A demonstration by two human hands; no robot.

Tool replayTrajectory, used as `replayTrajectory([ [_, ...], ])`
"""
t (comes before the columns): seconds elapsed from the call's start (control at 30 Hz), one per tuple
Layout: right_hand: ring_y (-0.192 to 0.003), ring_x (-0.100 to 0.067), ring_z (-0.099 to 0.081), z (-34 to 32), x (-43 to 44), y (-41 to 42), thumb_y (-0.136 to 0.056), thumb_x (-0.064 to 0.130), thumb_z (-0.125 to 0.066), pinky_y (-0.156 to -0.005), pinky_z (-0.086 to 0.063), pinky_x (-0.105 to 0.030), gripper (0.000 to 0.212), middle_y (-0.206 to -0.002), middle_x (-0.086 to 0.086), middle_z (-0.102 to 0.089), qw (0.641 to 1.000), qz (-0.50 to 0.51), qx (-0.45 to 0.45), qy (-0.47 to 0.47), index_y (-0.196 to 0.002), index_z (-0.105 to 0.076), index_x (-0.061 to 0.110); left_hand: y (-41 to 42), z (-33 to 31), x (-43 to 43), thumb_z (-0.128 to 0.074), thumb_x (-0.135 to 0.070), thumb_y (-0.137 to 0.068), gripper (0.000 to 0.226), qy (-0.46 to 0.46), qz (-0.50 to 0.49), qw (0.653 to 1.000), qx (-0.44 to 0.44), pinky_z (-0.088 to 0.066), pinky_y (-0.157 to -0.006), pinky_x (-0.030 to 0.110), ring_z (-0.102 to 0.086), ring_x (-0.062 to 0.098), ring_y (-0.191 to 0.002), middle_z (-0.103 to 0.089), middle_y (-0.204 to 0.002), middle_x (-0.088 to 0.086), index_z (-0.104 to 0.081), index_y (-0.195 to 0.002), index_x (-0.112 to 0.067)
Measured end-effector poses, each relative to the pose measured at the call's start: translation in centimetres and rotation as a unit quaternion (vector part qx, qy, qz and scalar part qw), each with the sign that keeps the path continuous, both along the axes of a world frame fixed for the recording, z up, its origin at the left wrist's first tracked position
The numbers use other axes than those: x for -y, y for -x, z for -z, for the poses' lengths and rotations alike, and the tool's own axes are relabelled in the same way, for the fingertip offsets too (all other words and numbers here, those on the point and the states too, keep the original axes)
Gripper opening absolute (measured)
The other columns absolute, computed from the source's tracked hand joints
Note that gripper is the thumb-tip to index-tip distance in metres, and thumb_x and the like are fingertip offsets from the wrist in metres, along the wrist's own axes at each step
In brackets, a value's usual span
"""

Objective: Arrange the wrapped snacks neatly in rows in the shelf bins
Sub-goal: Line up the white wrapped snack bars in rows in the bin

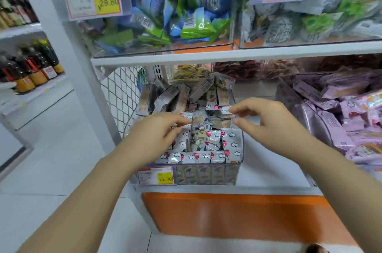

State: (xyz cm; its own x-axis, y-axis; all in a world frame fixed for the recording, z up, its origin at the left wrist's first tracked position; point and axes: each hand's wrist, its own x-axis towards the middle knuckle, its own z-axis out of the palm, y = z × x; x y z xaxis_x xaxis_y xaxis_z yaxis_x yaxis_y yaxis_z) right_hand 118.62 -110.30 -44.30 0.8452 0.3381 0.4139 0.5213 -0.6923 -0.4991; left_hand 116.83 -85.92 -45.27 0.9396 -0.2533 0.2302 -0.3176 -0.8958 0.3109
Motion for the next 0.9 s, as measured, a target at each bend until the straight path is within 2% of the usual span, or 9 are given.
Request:
replayTrajectory([
  [0.07,-0.089,-0.003,-0.057,-0.9,-1.8,-0.5,-0.088,0.021,-0.064,-0.074,-0.037,-0.001,0.021,-0.098,0.011,-0.065,0.999,-0.034,-0.006,0.032,-0.108,-0.068,0.020,-0.2,0.9,-1.0,-0.056,-0.016,-0.094,0.029,0.002,0.011,0.999,0.041,-0.048,-0.089,0.031,-0.061,0.011,-0.101,-0.066,-0.115,-0.009,-0.064,-0.120,-0.026],
  [0.13,-0.094,-0.005,-0.058,-1.3,-3.9,-1.6,-0.090,0.024,-0.061,-0.080,-0.042,-0.009,0.023,-0.104,0.008,-0.066,0.994,-0.067,-0.028,0.086,-0.112,-0.066,0.021,-0.5,1.5,-1.5,-0.059,-0.015,-0.091,0.027,-0.010,0.021,0.998,0.060,-0.048,-0.090,0.037,-0.061,0.014,-0.100,-0.068,-0.109,-0.007,-0.066,-0.116,-0.023],
  [0.27,-0.103,-0.015,-0.059,-0.9,-7.5,-4.9,-0.093,0.026,-0.055,-0.088,-0.049,-0.033,0.028,-0.115,0.003,-0.065,0.946,-0.082,-0.072,0.306,-0.119,-0.062,0.020,-0.6,2.7,-2.0,-0.055,-0.022,-0.094,0.028,-0.034,0.051,0.997,0.051,-0.041,-0.099,0.042,-0.059,0.013,-0.105,-0.067,-0.110,-0.009,-0.062,-0.120,-0.026],
  [0.33,-0.098,-0.018,-0.060,-0.3,-8.6,-6.7,-0.091,0.024,-0.058,-0.085,-0.051,-0.035,0.025,-0.109,0.002,-0.067,0.915,-0.083,-0.085,0.385,-0.115,-0.065,0.021,-0.6,3.4,-2.3,-0.047,-0.028,-0.097,0.032,-0.059,0.054,0.996,0.043,-0.029,-0.109,0.037,-0.052,0.007,-0.113,-0.062,-0.120,-0.014,-0.055,-0.128,-0.031],
  [0.47,-0.076,-0.023,-0.056,0.5,-10.2,-9.1,-0.089,0.024,-0.061,-0.066,-0.047,-0.032,0.009,-0.074,0.003,-0.056,0.866,-0.077,-0.108,0.482,-0.083,-0.061,0.017,-0.6,3.5,-3.1,-0.043,-0.031,-0.099,0.032,-0.033,0.054,0.996,0.056,-0.024,-0.108,0.026,-0.048,0.001,-0.115,-0.058,-0.125,-0.018,-0.052,-0.130,-0.036],
  [0.6,-0.064,-0.021,-0.054,0.8,-11.8,-9.4,-0.085,0.031,-0.066,-0.061,-0.043,-0.029,0.025,-0.067,0.001,-0.053,0.837,-0.036,-0.167,0.520,-0.092,-0.059,0.007,-0.5,3.4,-3.7,-0.042,-0.029,-0.099,0.032,-0.012,0.047,0.997,0.066,-0.027,-0.104,0.025,-0.051,0.005,-0.114,-0.060,-0.123,-0.017,-0.054,-0.128,-0.035],
  [0.73,-0.051,-0.014,-0.055,0.0,-12.3,-9.1,-0.084,0.030,-0.067,-0.052,-0.043,-0.027,0.026,-0.050,0.002,-0.054,0.831,-0.027,-0.191,0.522,-0.084,-0.061,0.005,-0.4,3.5,-4.2,-0.042,-0.030,-0.099,0.032,0.006,0.041,0.998,0.056,-0.038,-0.102,0.031,-0.051,0.010,-0.114,-0.061,-0.122,-0.015,-0.055,-0.127,-0.034],
  [0.83,-0.076,-0.021,-0.063,-0.9,-11.7,-8.8,-0.076,0.040,-0.071,-0.066,-0.052,-0.031,0.039,-0.082,-0.004,-0.068,0.862,-0.029,-0.173,0.475,-0.095,-0.069,0.006,-0.2,3.1,-4.2,-0.043,-0.028,-0.099,0.032,0.008,0.044,0.998,0.049,-0.039,-0.099,0.026,-0.053,0.009,-0.112,-0.061,-0.122,-0.014,-0.055,-0.128,-0.032],
  [0.9,-0.082,-0.021,-0.061,-1.8,-11.0,-7.9,-0.075,0.036,-0.071,-0.069,-0.052,-0.031,0.034,-0.087,0.000,-0.066,0.892,-0.026,-0.133,0.432,-0.099,-0.069,0.012,-0.1,2.7,-4.2,-0.044,-0.026,-0.099,0.031,0.027,0.037,0.998,0.045,-0.040,-0.093,0.021,-0.054,0.007,-0.108,-0.061,-0.120,-0.013,-0.057,-0.127,-0.030],
])
